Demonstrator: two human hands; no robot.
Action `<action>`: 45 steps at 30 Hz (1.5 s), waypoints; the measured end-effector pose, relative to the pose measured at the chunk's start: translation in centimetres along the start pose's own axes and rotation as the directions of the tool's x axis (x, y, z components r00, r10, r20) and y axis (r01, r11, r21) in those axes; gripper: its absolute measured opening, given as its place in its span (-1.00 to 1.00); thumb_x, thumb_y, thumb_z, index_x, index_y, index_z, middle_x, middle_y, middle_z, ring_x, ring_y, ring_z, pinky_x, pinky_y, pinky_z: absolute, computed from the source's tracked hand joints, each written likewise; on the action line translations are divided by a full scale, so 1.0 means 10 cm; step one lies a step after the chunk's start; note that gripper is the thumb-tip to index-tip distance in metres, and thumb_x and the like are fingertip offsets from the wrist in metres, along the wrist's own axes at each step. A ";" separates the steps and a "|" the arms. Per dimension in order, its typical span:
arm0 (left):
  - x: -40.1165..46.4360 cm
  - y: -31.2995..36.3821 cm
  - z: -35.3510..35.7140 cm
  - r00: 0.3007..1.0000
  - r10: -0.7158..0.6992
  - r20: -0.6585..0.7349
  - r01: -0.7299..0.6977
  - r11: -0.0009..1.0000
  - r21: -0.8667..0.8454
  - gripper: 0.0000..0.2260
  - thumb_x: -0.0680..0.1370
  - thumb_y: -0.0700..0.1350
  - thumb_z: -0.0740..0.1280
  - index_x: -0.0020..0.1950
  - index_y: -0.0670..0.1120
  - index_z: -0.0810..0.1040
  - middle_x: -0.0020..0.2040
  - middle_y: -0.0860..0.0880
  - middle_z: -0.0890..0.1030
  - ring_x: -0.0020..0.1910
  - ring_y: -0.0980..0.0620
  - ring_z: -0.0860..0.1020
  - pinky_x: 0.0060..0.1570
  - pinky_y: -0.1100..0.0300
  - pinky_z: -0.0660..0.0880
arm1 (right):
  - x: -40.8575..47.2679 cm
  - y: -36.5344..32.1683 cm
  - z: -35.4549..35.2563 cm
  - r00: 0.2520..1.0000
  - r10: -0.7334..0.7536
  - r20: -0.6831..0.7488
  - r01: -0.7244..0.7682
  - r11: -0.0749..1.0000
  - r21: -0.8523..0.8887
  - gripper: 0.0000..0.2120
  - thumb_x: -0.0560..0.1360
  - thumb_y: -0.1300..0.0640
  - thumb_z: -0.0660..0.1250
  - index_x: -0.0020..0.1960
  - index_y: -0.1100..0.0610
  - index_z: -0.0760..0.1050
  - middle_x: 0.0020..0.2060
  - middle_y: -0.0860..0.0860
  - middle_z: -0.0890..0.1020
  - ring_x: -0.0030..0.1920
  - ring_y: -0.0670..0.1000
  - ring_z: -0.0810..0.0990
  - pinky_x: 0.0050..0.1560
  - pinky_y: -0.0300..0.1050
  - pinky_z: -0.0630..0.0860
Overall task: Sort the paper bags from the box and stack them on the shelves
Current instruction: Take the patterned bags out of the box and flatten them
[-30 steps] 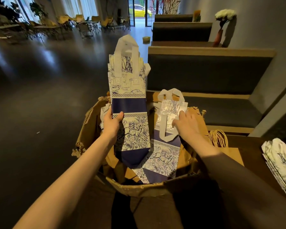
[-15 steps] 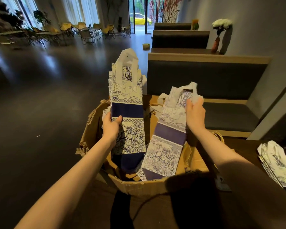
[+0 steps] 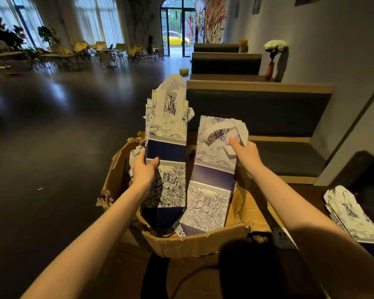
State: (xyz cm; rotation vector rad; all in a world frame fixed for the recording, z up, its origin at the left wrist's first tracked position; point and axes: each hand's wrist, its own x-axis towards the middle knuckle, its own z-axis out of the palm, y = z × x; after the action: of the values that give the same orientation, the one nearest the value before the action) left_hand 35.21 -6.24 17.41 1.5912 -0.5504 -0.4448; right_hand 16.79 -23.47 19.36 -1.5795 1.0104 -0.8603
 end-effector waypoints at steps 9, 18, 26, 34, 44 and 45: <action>0.01 0.02 -0.04 1.000 -0.019 -0.003 0.019 1.000 -0.003 -0.67 0.60 -0.27 0.20 0.38 -0.15 0.37 0.14 -0.04 0.51 0.07 0.03 0.48 0.06 0.17 0.41 | -0.19 0.06 0.13 0.965 -0.038 0.259 0.083 0.983 -0.164 -0.31 0.43 0.29 0.43 0.43 0.17 0.13 0.16 0.08 0.54 0.13 0.00 0.54 -0.22 -0.41 0.49; 0.12 0.01 -0.11 0.997 -0.053 -0.059 0.057 0.995 0.080 -0.71 0.58 -0.17 0.27 0.31 -0.05 0.44 0.20 -0.11 0.53 0.19 -0.13 0.49 0.25 -0.14 0.41 | -0.15 -0.50 -0.07 0.964 -0.264 -0.038 0.265 0.963 0.050 -0.70 0.55 0.24 0.28 0.27 0.21 0.47 0.08 0.05 0.60 0.02 -0.11 0.56 0.01 -0.28 0.55; 0.05 0.28 0.02 0.985 -0.172 0.008 0.172 0.984 -0.057 -0.74 0.59 -0.23 0.23 0.28 -0.22 0.43 0.18 -0.13 0.55 0.19 -0.14 0.51 0.09 0.06 0.42 | -0.01 -0.62 0.18 0.989 0.135 0.054 -0.144 0.852 0.504 -0.79 0.59 0.31 0.19 0.18 0.21 0.51 -0.05 0.10 0.62 -0.16 -0.01 0.66 -0.23 -0.20 0.63; -0.12 0.51 0.11 0.961 -0.204 0.186 0.231 0.962 -0.143 -0.71 0.65 -0.03 0.11 0.10 -0.20 0.52 -0.14 -0.04 0.62 -0.22 0.10 0.58 -0.49 0.36 0.42 | -0.03 -0.40 0.54 0.986 0.165 -0.001 -0.153 0.919 0.364 -0.67 0.58 0.31 0.18 0.33 0.19 0.39 0.18 0.13 0.56 0.18 0.15 0.55 0.19 0.15 0.51; -0.13 0.47 0.14 0.941 -0.177 0.287 0.206 0.976 -0.072 -0.76 0.61 -0.19 0.21 0.27 -0.16 0.41 0.11 -0.16 0.60 -0.18 0.03 0.60 -0.25 0.21 0.52 | -0.19 -0.53 0.57 0.989 -0.151 -0.011 0.146 0.937 0.316 -0.60 0.57 0.36 0.18 0.36 0.12 0.28 0.23 0.03 0.51 0.23 -0.07 0.48 0.21 0.00 0.52; -0.12 0.46 0.14 0.943 -0.177 0.283 0.206 0.976 -0.076 -0.75 0.61 -0.20 0.21 0.28 -0.17 0.40 0.12 -0.15 0.59 -0.17 0.02 0.59 -0.24 0.21 0.52 | -0.20 -0.56 0.54 0.982 -0.191 -0.005 0.183 0.937 0.298 -0.56 0.55 0.40 0.20 0.38 0.13 0.27 0.20 0.01 0.52 0.20 -0.10 0.48 0.12 -0.11 0.56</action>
State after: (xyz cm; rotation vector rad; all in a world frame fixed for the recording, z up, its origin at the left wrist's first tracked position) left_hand 32.99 -6.87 21.85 1.4966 -0.5733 -0.8387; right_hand 21.93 -18.89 23.56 -1.4366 0.6818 -1.0684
